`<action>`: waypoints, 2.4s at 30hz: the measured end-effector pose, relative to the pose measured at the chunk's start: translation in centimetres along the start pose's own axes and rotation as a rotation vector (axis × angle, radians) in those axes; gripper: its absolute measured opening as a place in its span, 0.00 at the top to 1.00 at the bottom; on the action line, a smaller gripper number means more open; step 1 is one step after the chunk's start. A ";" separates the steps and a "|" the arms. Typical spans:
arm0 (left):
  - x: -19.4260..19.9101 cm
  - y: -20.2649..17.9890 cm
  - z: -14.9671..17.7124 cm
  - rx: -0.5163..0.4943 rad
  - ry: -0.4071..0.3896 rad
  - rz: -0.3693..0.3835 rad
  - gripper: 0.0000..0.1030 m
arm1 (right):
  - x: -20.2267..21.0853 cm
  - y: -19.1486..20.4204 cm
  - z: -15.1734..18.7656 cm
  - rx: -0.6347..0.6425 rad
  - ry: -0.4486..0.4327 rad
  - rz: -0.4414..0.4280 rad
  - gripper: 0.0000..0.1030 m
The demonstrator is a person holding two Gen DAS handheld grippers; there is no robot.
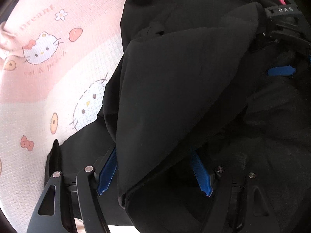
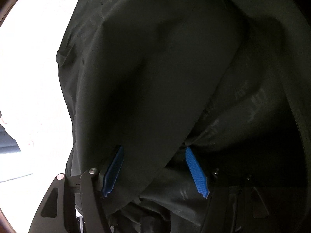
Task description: Fold clothes
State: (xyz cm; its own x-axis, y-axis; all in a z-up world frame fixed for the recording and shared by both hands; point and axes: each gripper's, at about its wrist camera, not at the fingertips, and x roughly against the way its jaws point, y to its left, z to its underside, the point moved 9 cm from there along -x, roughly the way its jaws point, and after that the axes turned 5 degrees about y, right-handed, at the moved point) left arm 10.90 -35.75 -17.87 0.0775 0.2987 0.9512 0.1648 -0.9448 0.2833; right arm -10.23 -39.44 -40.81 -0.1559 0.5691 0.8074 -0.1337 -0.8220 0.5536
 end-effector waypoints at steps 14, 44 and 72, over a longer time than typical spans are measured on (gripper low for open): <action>2.1 3.9 -1.2 0.173 -0.082 0.102 0.73 | 2.7 3.6 -1.0 0.145 -0.092 -0.023 0.95; 10.4 0.7 -10.4 0.238 -0.137 0.438 0.37 | 8.9 6.1 -3.3 0.304 -0.039 -0.088 0.43; -0.7 -5.3 -18.9 0.153 -0.016 0.451 0.90 | 1.8 0.5 -7.6 0.116 0.089 -0.121 0.38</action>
State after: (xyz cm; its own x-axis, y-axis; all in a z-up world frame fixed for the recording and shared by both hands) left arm -8.62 -33.53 -17.66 0.1896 -0.1332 0.9728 0.2536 -0.9505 -0.1796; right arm -17.99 -38.61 -40.63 -0.2326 0.6596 0.7147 -0.0443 -0.7413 0.6697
